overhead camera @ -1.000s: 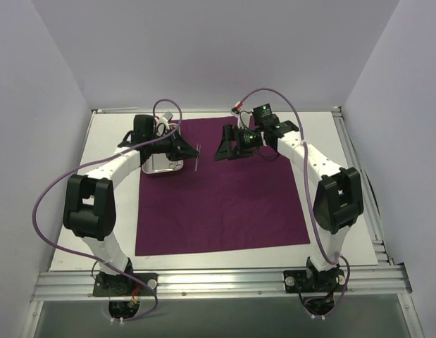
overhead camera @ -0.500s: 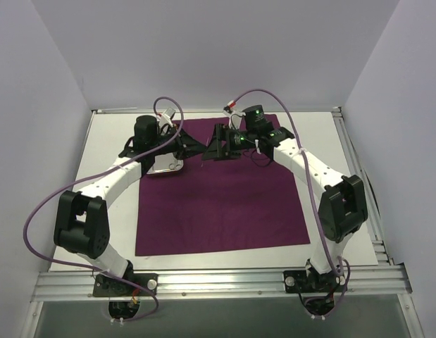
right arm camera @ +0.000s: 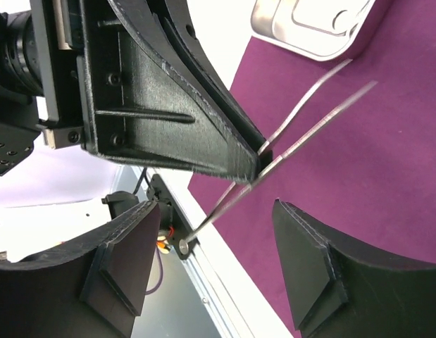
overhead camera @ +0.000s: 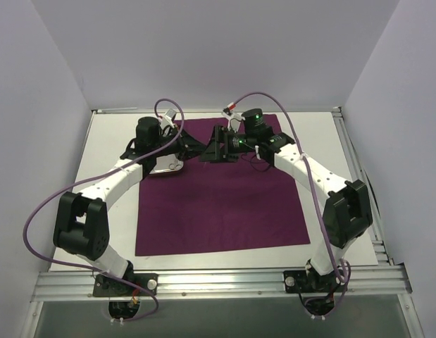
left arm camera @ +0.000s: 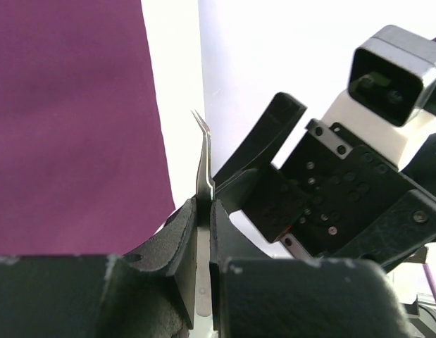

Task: Open and lay out the surgical kit
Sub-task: Place the medical item in the surgical kit.

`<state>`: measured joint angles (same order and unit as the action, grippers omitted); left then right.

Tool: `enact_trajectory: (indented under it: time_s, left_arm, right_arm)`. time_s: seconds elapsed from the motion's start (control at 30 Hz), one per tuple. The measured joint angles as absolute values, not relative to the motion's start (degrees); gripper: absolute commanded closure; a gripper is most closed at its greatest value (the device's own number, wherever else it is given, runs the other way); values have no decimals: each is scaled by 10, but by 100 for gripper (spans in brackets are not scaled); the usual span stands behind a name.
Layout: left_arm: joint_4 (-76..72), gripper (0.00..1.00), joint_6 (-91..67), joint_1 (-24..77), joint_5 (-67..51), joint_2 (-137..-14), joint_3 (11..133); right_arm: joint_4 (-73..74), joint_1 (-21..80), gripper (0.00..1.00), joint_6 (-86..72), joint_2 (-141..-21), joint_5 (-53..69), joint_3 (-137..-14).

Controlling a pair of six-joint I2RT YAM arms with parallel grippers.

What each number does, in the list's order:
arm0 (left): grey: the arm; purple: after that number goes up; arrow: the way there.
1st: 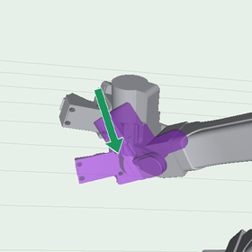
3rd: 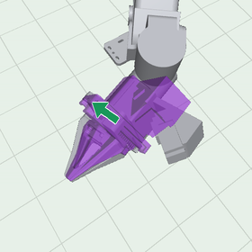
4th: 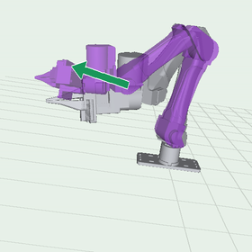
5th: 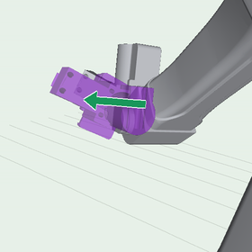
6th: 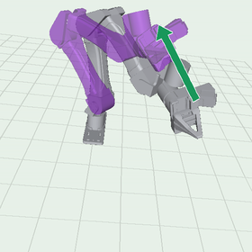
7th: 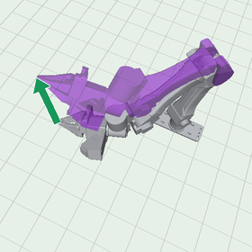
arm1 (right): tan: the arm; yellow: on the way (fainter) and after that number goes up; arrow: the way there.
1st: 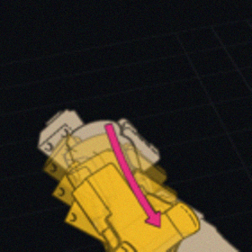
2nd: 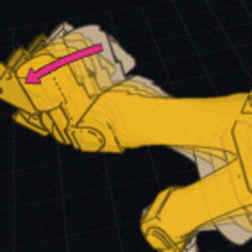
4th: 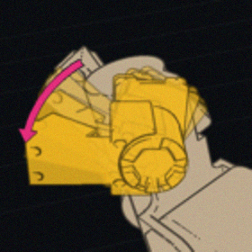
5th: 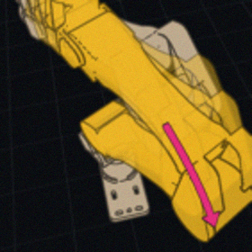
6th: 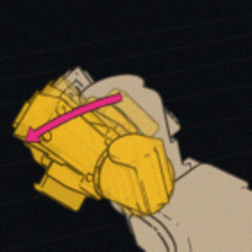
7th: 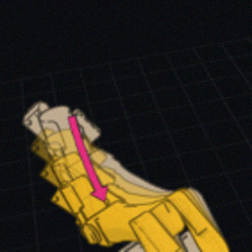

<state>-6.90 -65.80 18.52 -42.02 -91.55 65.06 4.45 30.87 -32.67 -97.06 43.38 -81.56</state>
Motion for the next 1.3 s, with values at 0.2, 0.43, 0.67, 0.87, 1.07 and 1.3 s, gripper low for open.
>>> enact_trajectory:
  time_s: [0.2,0.43,0.67,0.87,1.07,1.3]
  left_arm:
    - [-82,98,-677,192,-420,-910,641]
    - [-110,61,-684,191,-416,-899,629]
    - [-26,32,-624,184,-412,-897,638]
    - [110,33,-529,161,-403,-896,699]
    - [157,38,-529,159,-405,-901,721]
    - [163,34,-533,162,-429,-922,748]
  right_arm:
    - [-11,317,78,-353,-968,432,-780]
    - [-9,315,100,-370,-967,416,-772]
    - [102,329,100,-280,-967,338,-786]
    - [204,359,100,-196,-967,222,-830]
    - [262,397,100,-147,-968,124,-848]
    - [279,414,100,-107,-971,152,-855]
